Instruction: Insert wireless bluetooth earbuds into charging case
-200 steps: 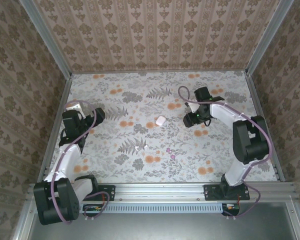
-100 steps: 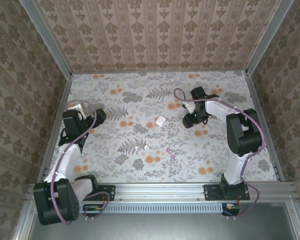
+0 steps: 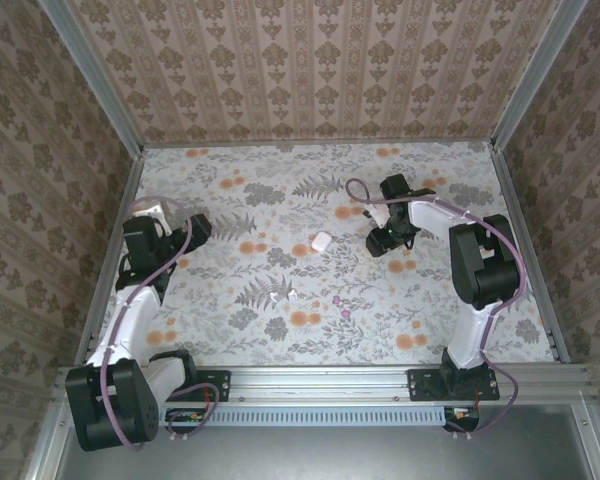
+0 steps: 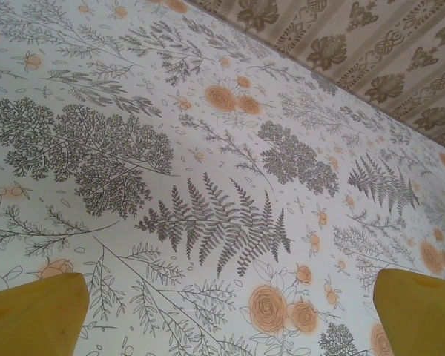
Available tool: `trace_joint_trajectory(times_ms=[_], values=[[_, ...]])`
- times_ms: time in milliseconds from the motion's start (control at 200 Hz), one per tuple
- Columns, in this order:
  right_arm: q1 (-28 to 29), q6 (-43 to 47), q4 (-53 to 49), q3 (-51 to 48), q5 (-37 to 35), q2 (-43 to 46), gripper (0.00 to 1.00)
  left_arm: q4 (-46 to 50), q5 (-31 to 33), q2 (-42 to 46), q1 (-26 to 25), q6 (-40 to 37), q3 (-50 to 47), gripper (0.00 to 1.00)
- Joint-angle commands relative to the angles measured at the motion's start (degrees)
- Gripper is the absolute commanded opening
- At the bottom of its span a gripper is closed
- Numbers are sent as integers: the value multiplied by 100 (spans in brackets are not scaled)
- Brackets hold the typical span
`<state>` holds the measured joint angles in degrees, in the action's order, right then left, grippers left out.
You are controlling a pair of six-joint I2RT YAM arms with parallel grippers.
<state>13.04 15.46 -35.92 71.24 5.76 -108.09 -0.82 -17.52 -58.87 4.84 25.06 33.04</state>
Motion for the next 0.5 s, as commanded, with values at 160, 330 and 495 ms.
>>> trace_joint_trajectory(times_ms=[160,330,495], values=[[40,44,179,136,-10,-192,54,311,-303,-53,-61,12,255,100],[41,79,373,-11,93,-95,46,348,-475,-152,-91,85,327,100],[67,105,655,-207,295,335,43,318,-701,-373,-244,276,487,99]])
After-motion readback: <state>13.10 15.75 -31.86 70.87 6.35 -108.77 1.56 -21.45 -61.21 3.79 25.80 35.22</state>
